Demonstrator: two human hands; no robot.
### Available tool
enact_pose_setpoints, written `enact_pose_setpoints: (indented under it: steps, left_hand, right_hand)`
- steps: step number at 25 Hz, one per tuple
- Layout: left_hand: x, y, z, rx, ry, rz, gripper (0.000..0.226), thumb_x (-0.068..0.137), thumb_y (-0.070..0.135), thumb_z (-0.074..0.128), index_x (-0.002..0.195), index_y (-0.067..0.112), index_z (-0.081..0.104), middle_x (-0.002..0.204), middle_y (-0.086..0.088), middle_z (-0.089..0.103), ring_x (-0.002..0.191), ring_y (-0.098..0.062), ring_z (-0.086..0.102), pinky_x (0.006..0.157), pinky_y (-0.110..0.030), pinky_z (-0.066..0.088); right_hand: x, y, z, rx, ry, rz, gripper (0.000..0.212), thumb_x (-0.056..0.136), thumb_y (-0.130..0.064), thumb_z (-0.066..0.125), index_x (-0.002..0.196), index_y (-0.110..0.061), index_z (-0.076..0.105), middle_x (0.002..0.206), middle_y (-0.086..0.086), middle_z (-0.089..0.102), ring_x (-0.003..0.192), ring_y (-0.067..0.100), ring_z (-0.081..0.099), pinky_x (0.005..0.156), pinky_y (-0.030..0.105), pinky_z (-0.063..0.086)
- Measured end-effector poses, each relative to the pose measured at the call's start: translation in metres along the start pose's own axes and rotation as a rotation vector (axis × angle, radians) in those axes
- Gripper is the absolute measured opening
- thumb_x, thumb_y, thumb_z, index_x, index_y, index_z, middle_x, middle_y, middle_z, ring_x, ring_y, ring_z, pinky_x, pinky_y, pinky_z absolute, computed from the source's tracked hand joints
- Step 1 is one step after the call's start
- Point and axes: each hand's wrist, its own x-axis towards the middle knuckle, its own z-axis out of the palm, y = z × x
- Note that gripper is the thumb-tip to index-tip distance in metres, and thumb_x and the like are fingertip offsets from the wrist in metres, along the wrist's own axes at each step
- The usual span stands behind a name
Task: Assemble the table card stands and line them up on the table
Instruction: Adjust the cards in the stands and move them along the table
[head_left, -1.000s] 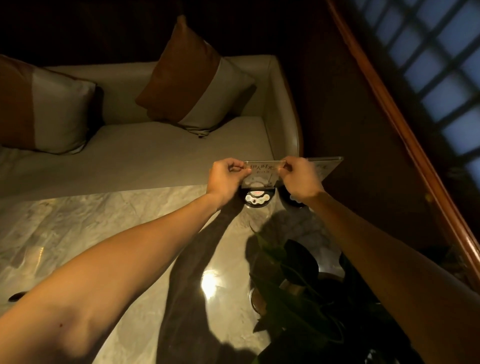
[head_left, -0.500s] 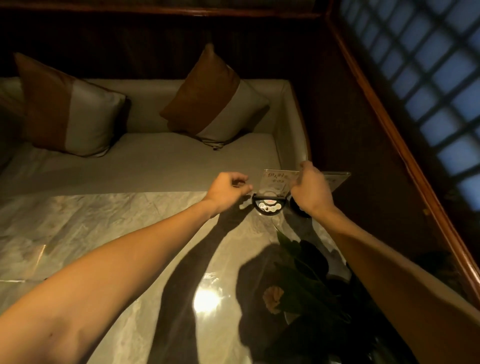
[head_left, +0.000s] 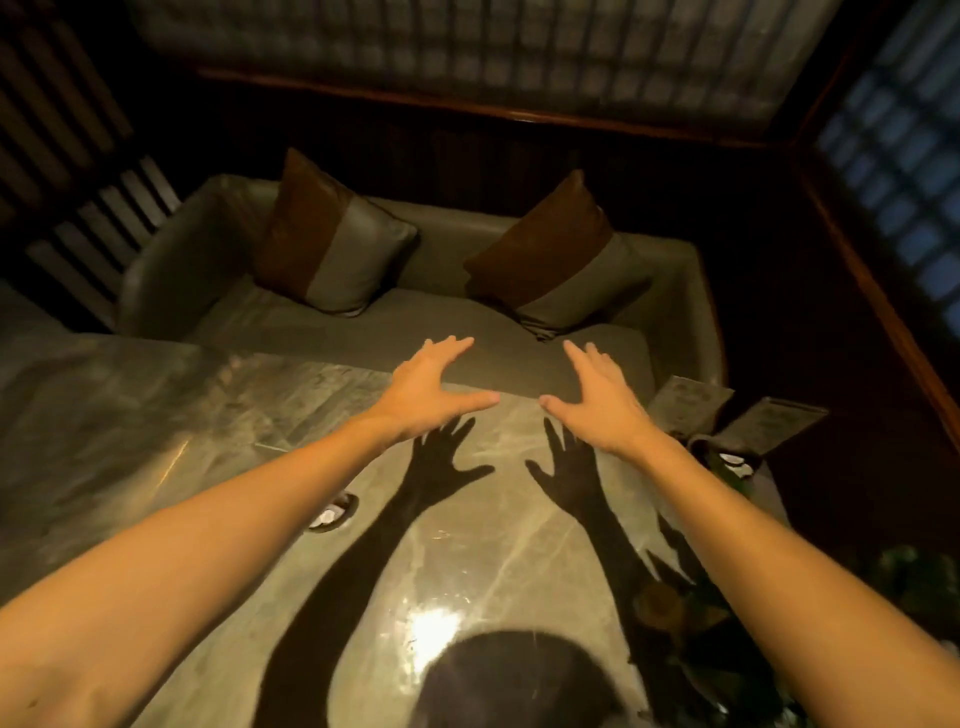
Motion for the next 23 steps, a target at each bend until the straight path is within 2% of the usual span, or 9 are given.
enact_pose_setpoints:
  steps: [4, 8, 10, 12, 14, 17, 19, 21, 23]
  left_hand:
    - [-0.051, -0.075, -0.069, 0.113, 0.014, 0.039, 0.109, 0.063, 0.065, 0.083, 0.153, 0.047, 0.023, 0.167, 0.006, 0.015, 0.155, -0.024, 0.000, 0.122, -0.059, 0.011]
    - [-0.093, -0.142, -0.109, 0.070, 0.047, -0.086, 0.116, 0.063, 0.056, 0.088, 0.156, 0.039, 0.021, 0.168, 0.003, 0.014, 0.155, -0.025, 0.000, 0.123, -0.055, 0.013]
    - [-0.107, -0.167, -0.115, 0.045, 0.058, -0.116, 0.116, 0.064, 0.046, 0.091, 0.157, 0.035, 0.022, 0.167, 0.000, 0.018, 0.155, -0.025, 0.007, 0.124, -0.046, 0.016]
    - [-0.114, -0.191, -0.117, -0.005, 0.080, -0.153, 0.112, 0.066, 0.033, 0.092, 0.157, 0.027, 0.026, 0.163, -0.001, 0.027, 0.151, -0.021, 0.024, 0.117, -0.028, 0.023]
    - [-0.113, -0.210, -0.115, -0.083, 0.111, -0.211, 0.105, 0.068, 0.024, 0.092, 0.155, 0.022, 0.032, 0.158, -0.003, 0.038, 0.143, -0.020, 0.037, 0.110, -0.025, 0.032]
    - [-0.105, -0.235, -0.108, -0.183, 0.106, -0.265, 0.087, 0.072, 0.015, 0.089, 0.147, 0.016, 0.046, 0.144, -0.006, 0.054, 0.127, -0.021, 0.055, 0.103, -0.028, 0.047]
    - [-0.101, -0.243, -0.102, -0.174, 0.090, -0.276, 0.066, 0.075, 0.010, 0.086, 0.134, 0.015, 0.058, 0.123, -0.001, 0.064, 0.105, -0.014, 0.065, 0.083, -0.012, 0.049]
    - [-0.100, -0.246, -0.099, -0.153, 0.081, -0.270, 0.041, 0.077, 0.005, 0.083, 0.115, 0.016, 0.069, 0.098, 0.003, 0.068, 0.079, -0.006, 0.065, 0.060, -0.002, 0.042]
    - [-0.097, -0.250, -0.097, -0.135, 0.096, -0.268, 0.025, 0.078, 0.005, 0.081, 0.097, 0.018, 0.072, 0.084, 0.006, 0.069, 0.070, -0.005, 0.063, 0.054, -0.005, 0.040]
  right_hand:
    - [-0.007, -0.091, 0.057, 0.034, -0.097, -0.086, 0.106, 0.083, -0.057, 0.070, 0.161, -0.035, 0.001, 0.170, 0.003, -0.002, 0.156, 0.029, -0.001, 0.123, 0.051, 0.015]
    - [-0.015, -0.159, 0.118, 0.079, -0.199, -0.137, 0.115, 0.079, -0.056, 0.076, 0.161, -0.033, -0.003, 0.170, 0.005, -0.004, 0.156, 0.026, 0.001, 0.122, 0.046, 0.018]
    - [-0.020, -0.179, 0.145, 0.112, -0.241, -0.151, 0.117, 0.079, -0.052, 0.078, 0.161, -0.028, -0.002, 0.170, 0.007, -0.002, 0.156, 0.026, 0.006, 0.121, 0.042, 0.019]
    - [-0.020, -0.197, 0.171, 0.173, -0.269, -0.151, 0.117, 0.079, -0.046, 0.080, 0.161, -0.023, 0.001, 0.170, 0.008, 0.006, 0.154, 0.026, 0.015, 0.120, 0.038, 0.021]
    - [-0.020, -0.215, 0.195, 0.262, -0.292, -0.135, 0.114, 0.080, -0.039, 0.081, 0.161, -0.015, 0.005, 0.168, 0.009, 0.014, 0.153, 0.026, 0.021, 0.119, 0.035, 0.023]
    - [-0.015, -0.234, 0.228, 0.361, -0.283, -0.083, 0.096, 0.084, -0.026, 0.078, 0.158, -0.012, 0.018, 0.156, 0.011, 0.038, 0.141, 0.027, 0.042, 0.112, 0.035, 0.036]
    - [-0.013, -0.236, 0.244, 0.373, -0.251, -0.060, 0.070, 0.088, -0.017, 0.072, 0.148, -0.013, 0.037, 0.131, 0.005, 0.054, 0.120, 0.025, 0.057, 0.099, 0.036, 0.048]
    - [-0.011, -0.235, 0.251, 0.358, -0.214, -0.036, 0.033, 0.090, -0.007, 0.065, 0.121, -0.013, 0.056, 0.107, 0.003, 0.063, 0.099, 0.024, 0.063, 0.082, 0.033, 0.051]
    - [-0.006, -0.233, 0.253, 0.356, -0.195, -0.034, 0.014, 0.089, -0.001, 0.059, 0.096, -0.013, 0.061, 0.085, 0.003, 0.064, 0.080, 0.023, 0.061, 0.063, 0.023, 0.044]
